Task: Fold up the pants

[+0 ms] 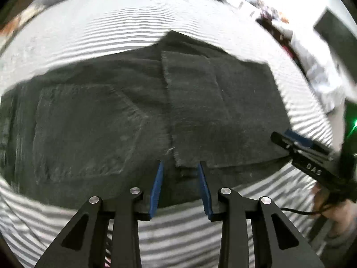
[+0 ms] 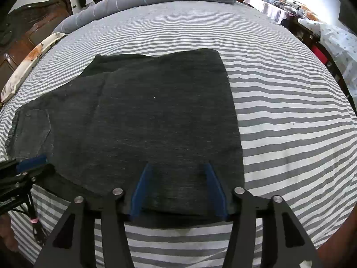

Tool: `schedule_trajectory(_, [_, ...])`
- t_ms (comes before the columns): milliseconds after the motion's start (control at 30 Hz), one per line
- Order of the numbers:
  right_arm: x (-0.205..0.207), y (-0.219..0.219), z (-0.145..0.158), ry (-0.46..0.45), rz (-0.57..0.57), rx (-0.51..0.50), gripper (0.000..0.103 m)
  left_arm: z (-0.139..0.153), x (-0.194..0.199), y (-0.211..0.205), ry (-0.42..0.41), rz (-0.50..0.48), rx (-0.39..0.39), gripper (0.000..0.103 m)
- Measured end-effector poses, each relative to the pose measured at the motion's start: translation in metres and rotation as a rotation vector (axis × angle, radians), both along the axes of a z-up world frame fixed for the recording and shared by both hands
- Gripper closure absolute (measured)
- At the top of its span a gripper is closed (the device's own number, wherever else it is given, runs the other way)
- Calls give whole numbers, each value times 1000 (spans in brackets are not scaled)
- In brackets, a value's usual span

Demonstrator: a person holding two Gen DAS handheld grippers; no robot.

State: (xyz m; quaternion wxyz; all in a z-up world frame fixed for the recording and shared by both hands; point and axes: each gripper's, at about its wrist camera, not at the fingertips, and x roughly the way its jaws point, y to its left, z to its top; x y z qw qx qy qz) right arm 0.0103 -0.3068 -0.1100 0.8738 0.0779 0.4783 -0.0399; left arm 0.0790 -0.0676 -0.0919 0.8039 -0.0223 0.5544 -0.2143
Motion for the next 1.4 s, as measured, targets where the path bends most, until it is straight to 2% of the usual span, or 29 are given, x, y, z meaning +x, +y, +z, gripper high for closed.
schedule_trajectory(67, [-7,0,8,-18,-17,33,49,5,1,32,26,67,-85,58])
schedule_trajectory(167, [-16,5,21,-55,-32,58,42,13,1,88,44,186,-235,55])
schedule_trajectory(267, [-22,15,30,-78,-29,98,37,19,-2,150,27,328,-353,54])
schedule_trajectory(400, [-27,32,38,-98,-22,146,33,11,-6,208,22,474,-443,52])
schedule_trajectory(600, [-27,59,47,-100,16,150,31,-26,-2,257,112,638,-580,52])
schedule_trajectory(900, [-22,74,49,-79,32,134,31,-61,25,265,187,678,-629,52])
schedule_trajectory(1033, [-19,80,48,-73,46,132,31,-64,35,269,176,683,-664,52])
schedule_trajectory(1267, [-19,84,42,-57,54,121,31,-65,53,263,143,684,-655,52])
schedule_trajectory(1300, [-20,84,41,-55,54,119,31,-63,52,263,137,686,-647,53])
schedule_trajectory(1333, [-21,84,41,-56,51,120,31,-62,51,262,130,689,-624,68])
schedule_trajectory(1367, [-22,83,41,-58,48,123,31,-60,48,261,121,688,-585,73])
schedule_trajectory(1400, [-23,81,41,-61,44,129,31,-59,47,260,117,687,-582,74])
